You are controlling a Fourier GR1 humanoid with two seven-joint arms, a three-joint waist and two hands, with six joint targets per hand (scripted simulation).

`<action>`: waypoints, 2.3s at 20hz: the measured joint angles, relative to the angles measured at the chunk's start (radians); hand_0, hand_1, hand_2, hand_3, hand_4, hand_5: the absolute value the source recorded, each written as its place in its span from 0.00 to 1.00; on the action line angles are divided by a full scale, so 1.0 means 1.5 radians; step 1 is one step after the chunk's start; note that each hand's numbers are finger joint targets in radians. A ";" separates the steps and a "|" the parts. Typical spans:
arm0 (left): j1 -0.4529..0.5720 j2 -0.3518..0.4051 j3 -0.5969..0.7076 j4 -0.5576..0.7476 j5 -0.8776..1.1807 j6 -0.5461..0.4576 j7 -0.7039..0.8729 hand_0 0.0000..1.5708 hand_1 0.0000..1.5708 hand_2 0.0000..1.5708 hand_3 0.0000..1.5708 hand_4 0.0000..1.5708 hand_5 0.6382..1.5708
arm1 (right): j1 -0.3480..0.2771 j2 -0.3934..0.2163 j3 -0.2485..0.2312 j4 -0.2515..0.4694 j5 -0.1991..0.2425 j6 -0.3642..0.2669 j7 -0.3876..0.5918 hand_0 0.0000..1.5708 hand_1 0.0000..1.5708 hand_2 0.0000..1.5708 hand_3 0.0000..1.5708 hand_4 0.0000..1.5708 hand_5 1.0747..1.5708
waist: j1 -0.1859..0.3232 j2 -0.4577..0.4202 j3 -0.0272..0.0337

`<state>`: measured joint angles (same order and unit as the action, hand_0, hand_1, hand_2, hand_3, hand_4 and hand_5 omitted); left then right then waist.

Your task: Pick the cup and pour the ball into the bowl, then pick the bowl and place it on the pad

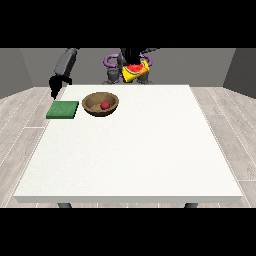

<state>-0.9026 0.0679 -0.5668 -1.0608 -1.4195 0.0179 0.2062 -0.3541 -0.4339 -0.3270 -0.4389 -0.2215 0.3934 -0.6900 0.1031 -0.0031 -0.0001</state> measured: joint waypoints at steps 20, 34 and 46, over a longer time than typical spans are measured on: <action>0.309 0.040 0.336 -0.073 0.625 0.151 -0.470 0.00 0.00 0.00 0.00 0.00 0.36 | -0.010 -0.059 -0.091 -0.059 -0.094 -0.002 -0.021 0.00 0.00 0.19 0.00 0.07 0.92 | 0.159 0.254 -0.0089; 0.288 0.043 0.411 -0.006 0.781 0.019 -0.542 0.00 0.00 0.00 0.00 0.00 0.05 | -0.066 -0.034 -0.076 -0.105 -0.099 -0.029 0.031 0.00 0.00 0.00 0.00 0.00 1.00 | 0.104 0.279 -0.0171; 0.368 0.056 0.455 0.091 0.817 -0.003 -0.532 0.00 0.00 0.00 0.00 0.00 0.06 | -0.064 0.096 -0.002 -0.121 -0.094 -0.085 0.165 0.00 0.00 0.00 0.00 0.00 1.00 | 0.019 0.096 -0.0010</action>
<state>-0.3509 0.1524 0.1157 -0.9247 -0.1938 0.0134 -0.5916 -0.4502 -0.2895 -0.3299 -0.6205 -0.3620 0.2661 -0.4420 0.1317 0.1415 -0.0016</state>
